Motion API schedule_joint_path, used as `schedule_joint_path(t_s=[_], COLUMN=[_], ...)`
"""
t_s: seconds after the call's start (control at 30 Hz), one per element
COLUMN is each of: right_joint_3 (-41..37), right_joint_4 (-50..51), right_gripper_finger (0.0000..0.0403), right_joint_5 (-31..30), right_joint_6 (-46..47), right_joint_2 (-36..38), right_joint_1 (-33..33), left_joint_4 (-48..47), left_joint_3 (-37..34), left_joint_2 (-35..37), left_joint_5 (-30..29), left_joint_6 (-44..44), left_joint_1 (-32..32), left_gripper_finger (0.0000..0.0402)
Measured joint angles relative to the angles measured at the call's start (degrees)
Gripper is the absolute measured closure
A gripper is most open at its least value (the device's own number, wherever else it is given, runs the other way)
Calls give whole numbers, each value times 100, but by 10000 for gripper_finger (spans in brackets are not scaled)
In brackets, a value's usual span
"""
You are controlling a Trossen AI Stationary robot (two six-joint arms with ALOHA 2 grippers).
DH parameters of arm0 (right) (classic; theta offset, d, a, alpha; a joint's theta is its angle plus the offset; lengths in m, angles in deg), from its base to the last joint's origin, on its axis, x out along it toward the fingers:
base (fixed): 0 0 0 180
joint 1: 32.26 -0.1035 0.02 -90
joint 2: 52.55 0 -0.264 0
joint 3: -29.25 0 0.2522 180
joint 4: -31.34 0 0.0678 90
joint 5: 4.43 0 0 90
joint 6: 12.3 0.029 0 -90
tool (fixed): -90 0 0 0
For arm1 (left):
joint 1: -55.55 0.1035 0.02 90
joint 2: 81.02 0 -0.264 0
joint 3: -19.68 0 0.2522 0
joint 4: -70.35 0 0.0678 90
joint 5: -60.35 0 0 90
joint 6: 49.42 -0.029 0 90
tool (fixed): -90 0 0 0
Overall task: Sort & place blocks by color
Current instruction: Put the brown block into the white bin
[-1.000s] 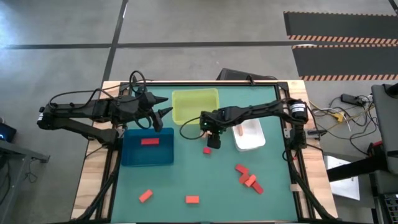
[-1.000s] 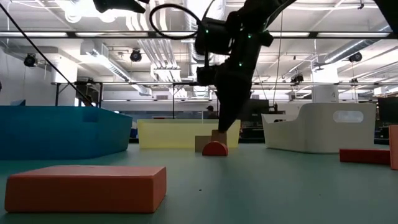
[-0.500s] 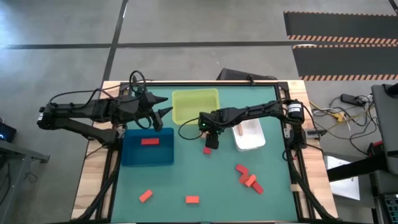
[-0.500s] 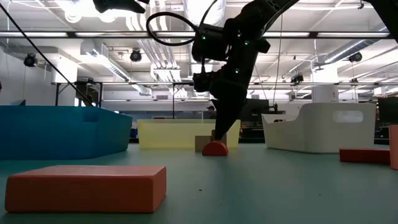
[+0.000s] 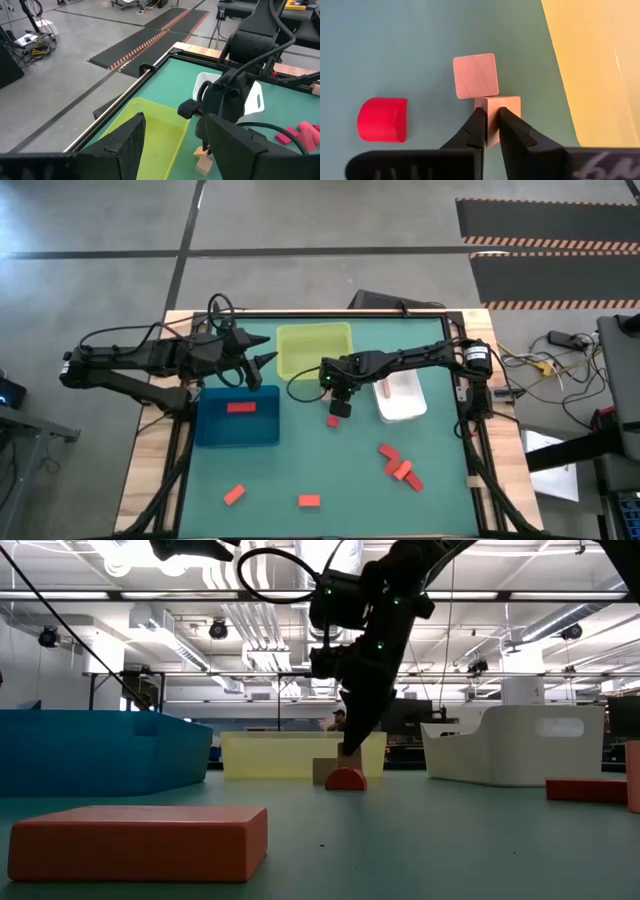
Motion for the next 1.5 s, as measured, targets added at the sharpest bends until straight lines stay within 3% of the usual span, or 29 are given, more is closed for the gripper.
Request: schedule_joint_path(t_s=[0.43, 0.6, 0.87, 1.2, 1.5], right_joint_3=[722, 852, 852, 817, 742], right_joint_4=[1670, 2089, 2564, 3443, 4630], right_gripper_finger=[385, 385, 393, 394, 394], right_joint_5=[648, 1055, 1108, 902, 12], right_joint_6=[580, 1275, 2755, 3928, 4363], right_joint_2=[497, 804, 1458, 2263, 2422], right_joint_1=[13, 41, 137, 452, 596], left_joint_4=[2, 0, 0, -2, -4], left_joint_3=[0, 0, 2, 1, 2], left_joint_2=[0, 0, 0, 0, -2], left_joint_5=[-2, -2, -2, -2, -2], left_joint_6=[-14, -22, -20, -20, -15], left_joint_1=[0, 2, 0, 2, 2], left_gripper_finger=[208, 208, 208, 208, 208])
